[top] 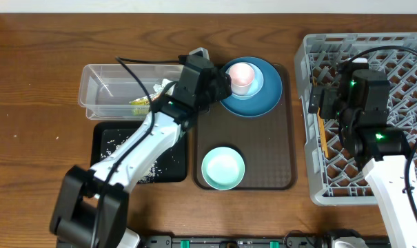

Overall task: Sort waste into correct bins and load items into the dishwasher rack
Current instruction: 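Move the left gripper over the pink-white cup on the blue plate and grasp it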

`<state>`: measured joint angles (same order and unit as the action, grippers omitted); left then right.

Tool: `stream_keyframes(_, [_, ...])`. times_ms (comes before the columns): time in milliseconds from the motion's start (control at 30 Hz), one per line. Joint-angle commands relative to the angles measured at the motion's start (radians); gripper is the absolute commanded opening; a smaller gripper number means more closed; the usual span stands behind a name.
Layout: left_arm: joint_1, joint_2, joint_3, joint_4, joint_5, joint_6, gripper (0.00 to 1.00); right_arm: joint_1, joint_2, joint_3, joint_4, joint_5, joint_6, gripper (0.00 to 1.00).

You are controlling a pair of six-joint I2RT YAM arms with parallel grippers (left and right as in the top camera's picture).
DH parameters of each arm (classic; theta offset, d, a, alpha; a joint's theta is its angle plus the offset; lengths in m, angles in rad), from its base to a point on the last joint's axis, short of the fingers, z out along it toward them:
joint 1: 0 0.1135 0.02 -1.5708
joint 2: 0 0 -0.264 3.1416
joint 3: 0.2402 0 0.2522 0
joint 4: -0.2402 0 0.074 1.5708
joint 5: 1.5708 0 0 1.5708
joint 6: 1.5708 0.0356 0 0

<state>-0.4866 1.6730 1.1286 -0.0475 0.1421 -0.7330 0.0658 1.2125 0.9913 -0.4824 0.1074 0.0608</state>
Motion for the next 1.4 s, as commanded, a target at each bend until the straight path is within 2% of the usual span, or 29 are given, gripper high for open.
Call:
stream_keyframes(0, [-0.004,0.046,0.035,0.014,-0.023,-0.002,0.55,0.006,-0.002,0.009,-0.001,-0.004,0.013,0.99])
stream_keyframes(300, [-0.011,0.106,0.035,0.154,-0.023,-0.002,0.55,0.006,-0.002,0.009,-0.001,-0.004,0.013,0.99])
stream_keyframes(567, [-0.026,0.175,0.035,0.175,-0.084,-0.002,0.55,0.006,-0.002,0.009,-0.001,-0.004,0.013,0.99])
stream_keyframes(833, [-0.028,0.235,0.035,0.254,-0.083,-0.002,0.55,0.006,-0.002,0.009,-0.001,-0.004,0.013,0.99])
stream_keyframes(1067, [-0.032,0.235,0.035,0.265,-0.082,-0.002,0.40,0.006,-0.002,0.009,-0.001,-0.004,0.013,0.99])
stream_keyframes(1367, [-0.056,0.235,0.035,0.265,-0.084,-0.002,0.40,0.006,-0.002,0.009,-0.001,-0.004,0.013,0.99])
